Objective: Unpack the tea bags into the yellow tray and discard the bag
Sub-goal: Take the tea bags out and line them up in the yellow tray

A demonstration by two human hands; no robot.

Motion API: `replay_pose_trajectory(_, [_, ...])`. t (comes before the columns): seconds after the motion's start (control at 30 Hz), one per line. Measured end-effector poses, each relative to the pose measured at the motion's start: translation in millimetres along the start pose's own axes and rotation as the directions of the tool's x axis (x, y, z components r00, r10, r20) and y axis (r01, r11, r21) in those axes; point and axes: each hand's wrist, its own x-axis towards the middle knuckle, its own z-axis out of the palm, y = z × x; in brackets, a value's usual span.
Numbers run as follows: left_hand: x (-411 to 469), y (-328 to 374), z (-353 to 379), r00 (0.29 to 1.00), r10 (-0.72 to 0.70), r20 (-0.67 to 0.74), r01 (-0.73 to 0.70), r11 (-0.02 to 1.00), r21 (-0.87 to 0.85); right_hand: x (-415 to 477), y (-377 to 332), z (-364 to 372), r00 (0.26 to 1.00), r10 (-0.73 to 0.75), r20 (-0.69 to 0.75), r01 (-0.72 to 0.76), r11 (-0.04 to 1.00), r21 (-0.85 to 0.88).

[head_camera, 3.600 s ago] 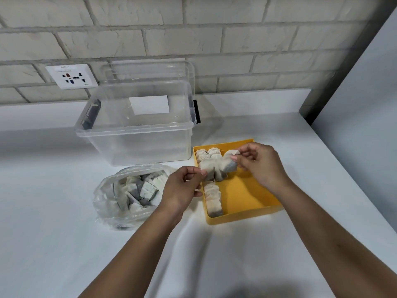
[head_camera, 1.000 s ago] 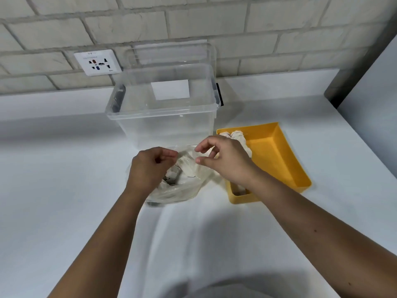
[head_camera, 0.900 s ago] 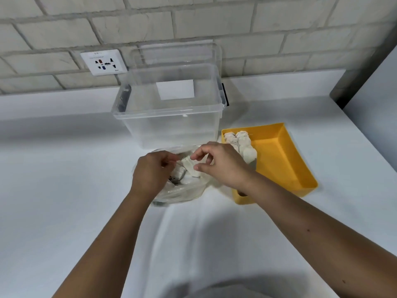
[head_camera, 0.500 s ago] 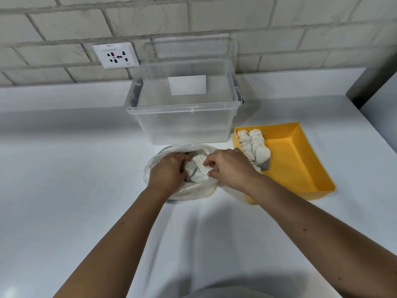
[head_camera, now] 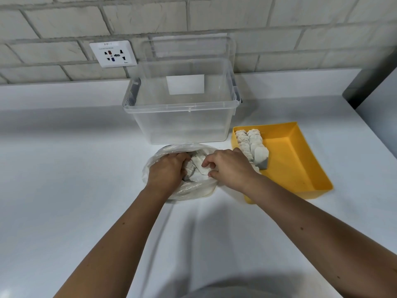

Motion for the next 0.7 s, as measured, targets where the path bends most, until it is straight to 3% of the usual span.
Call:
replay_pose_trajectory(0.23, [-3.7,-2.2,-4.2,0.997,0.005,-0.071,-0.005,1.000,-0.003,10.6,-6.6,5.5,0.999,-0.013,-0.040,0.007,0.989,-0.145])
replay_pose_trajectory(0.4, [2.8,-6.6,-7.5,0.996,0.027,0.080,-0.022,0.998,-0.056,18.9,-12.3,11.1,0.999,0.023,-0.044,-0.033,0.969,-0.243])
replay_pose_trajectory(0.7, [1.8,-6.8,-3.2,1.000,-0.016,-0.005,0.015,0.994,-0.106,22.6,-10.5,18.4,0.993,0.070,-0.092,-0.085,0.980,-0.181])
